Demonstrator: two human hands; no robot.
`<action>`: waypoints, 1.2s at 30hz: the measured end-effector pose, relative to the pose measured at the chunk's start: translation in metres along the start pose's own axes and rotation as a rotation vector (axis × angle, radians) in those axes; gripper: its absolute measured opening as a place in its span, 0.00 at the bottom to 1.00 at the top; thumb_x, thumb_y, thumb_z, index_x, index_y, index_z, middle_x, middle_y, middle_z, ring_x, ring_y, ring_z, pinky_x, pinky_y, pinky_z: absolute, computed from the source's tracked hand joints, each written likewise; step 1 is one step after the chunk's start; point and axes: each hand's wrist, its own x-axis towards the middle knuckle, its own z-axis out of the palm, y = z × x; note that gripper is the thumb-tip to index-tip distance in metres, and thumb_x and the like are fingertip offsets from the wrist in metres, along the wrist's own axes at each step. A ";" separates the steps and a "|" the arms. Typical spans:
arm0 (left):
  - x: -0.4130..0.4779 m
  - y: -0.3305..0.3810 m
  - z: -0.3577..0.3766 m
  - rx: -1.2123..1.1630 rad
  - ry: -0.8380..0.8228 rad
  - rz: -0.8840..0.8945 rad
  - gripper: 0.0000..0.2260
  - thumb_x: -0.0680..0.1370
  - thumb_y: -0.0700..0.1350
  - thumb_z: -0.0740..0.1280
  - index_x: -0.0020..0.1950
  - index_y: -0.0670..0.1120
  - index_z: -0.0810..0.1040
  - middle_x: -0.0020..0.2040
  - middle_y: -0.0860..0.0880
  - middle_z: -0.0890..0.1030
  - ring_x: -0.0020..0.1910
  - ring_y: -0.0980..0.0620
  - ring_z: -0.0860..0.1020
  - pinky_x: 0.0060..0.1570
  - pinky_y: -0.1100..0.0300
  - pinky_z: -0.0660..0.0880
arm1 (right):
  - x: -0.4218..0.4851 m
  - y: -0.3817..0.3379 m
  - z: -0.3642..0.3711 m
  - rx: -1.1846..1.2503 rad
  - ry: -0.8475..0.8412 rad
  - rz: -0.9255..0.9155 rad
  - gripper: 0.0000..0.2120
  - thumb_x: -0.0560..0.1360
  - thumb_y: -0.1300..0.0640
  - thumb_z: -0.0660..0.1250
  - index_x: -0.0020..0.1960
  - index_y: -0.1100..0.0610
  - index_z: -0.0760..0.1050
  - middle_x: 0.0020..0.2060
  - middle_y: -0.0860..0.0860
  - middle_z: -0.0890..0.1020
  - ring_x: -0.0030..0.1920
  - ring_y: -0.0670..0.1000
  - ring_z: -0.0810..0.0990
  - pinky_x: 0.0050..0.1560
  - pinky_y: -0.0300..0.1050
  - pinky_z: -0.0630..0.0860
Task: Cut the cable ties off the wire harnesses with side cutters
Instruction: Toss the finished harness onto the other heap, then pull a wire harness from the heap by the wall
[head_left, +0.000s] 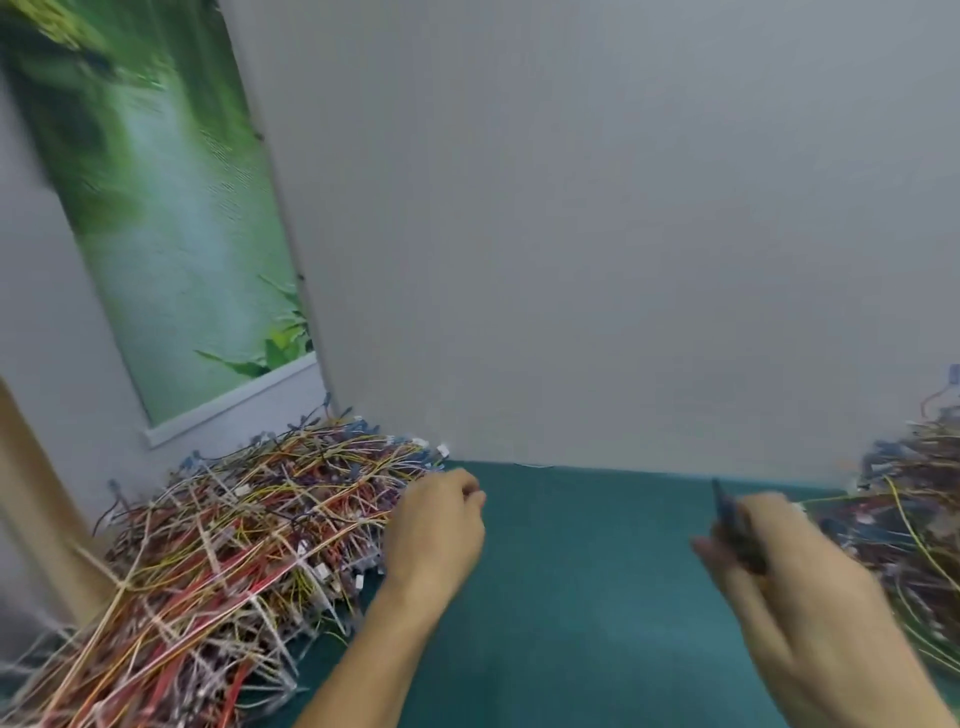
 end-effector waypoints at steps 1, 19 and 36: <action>0.008 -0.006 -0.009 0.062 0.093 -0.012 0.07 0.79 0.46 0.64 0.50 0.50 0.82 0.46 0.52 0.84 0.46 0.50 0.80 0.45 0.54 0.78 | -0.010 0.001 0.018 0.035 -0.202 0.033 0.12 0.76 0.45 0.66 0.41 0.46 0.64 0.36 0.47 0.74 0.36 0.52 0.73 0.39 0.45 0.72; 0.009 -0.026 -0.073 0.572 -0.056 -0.189 0.12 0.77 0.41 0.63 0.51 0.57 0.80 0.47 0.55 0.81 0.53 0.49 0.77 0.58 0.45 0.63 | -0.036 0.030 0.054 0.053 -0.446 0.338 0.16 0.76 0.42 0.63 0.39 0.48 0.59 0.37 0.47 0.72 0.39 0.46 0.71 0.45 0.35 0.72; -0.040 0.131 -0.012 -0.183 0.088 0.448 0.09 0.78 0.51 0.63 0.49 0.53 0.82 0.40 0.52 0.81 0.44 0.49 0.74 0.48 0.52 0.70 | 0.030 -0.007 0.008 1.334 0.089 0.862 0.18 0.62 0.46 0.74 0.40 0.61 0.81 0.40 0.60 0.75 0.27 0.51 0.67 0.29 0.44 0.65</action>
